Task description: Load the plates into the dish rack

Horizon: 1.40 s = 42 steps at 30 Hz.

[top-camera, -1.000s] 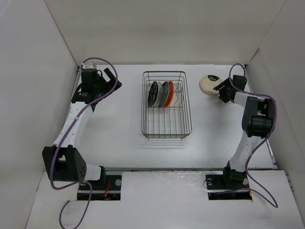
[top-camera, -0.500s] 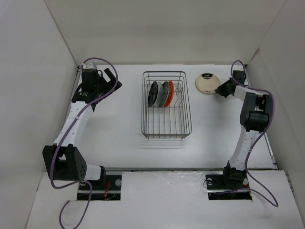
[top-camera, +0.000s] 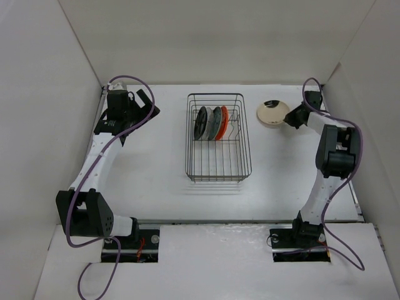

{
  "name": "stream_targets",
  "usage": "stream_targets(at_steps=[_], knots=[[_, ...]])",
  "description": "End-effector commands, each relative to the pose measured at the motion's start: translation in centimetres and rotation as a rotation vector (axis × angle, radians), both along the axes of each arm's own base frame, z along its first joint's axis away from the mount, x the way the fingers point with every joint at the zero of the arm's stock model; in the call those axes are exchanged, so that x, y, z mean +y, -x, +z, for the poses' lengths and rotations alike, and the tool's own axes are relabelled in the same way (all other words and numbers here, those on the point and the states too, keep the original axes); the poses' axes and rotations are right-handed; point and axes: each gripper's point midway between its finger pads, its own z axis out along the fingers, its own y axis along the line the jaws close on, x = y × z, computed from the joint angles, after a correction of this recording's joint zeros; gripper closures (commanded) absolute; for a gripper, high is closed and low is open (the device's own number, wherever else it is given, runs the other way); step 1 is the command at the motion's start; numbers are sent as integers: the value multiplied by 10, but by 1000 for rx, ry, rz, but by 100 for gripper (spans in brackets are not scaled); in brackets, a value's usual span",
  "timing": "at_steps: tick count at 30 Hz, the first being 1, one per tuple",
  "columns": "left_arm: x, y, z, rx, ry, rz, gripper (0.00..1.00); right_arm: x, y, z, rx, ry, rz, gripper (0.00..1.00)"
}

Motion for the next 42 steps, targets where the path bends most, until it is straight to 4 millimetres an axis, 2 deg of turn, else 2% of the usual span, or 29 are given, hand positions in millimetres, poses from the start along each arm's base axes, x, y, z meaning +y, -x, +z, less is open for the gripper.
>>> stream_targets(at_steps=[1, 2, 4, 5, 9, 13, 15, 18, 28, 32, 36, 39, 42], knots=[[2, -6, 14, -53, -5, -5, 0, 4, 3, 70, -113, 153, -17, 100], [2, -6, 14, -53, -5, -5, 0, 7, 4, 100, -170, 180, -16, 100], [2, -6, 14, -53, -5, -5, 0, 17, 11, 120, -187, 253, -23, 100], [2, -6, 14, -53, -5, -5, 0, 20, 15, 143, -212, 296, -22, 100], [2, -6, 14, -53, -5, -5, 0, 40, 31, 187, -217, 503, -59, 100], [2, -6, 14, -53, -5, -5, 0, 57, 46, 215, -220, 643, -74, 100], [2, -5, 18, -62, -4, -5, 0, 75, 55, 230, -223, 722, -72, 100], [2, -5, 18, -62, -4, -5, 0, 99, 66, 239, -203, 816, -36, 100], [2, -5, 18, -62, -4, -5, 0, 162, 88, 229, -191, 900, 103, 100], [2, -5, 18, -62, -4, -5, 0, 174, 95, 222, -186, 898, 134, 100], [2, -4, 21, -71, -4, -5, 0, 178, 98, 215, -178, 899, 146, 100], [2, -4, 21, -71, -4, -5, 0, 188, 101, 203, -159, 905, 183, 100], [2, -2, 25, -80, -3, -5, 0, 189, 100, 199, -154, 903, 181, 100]])
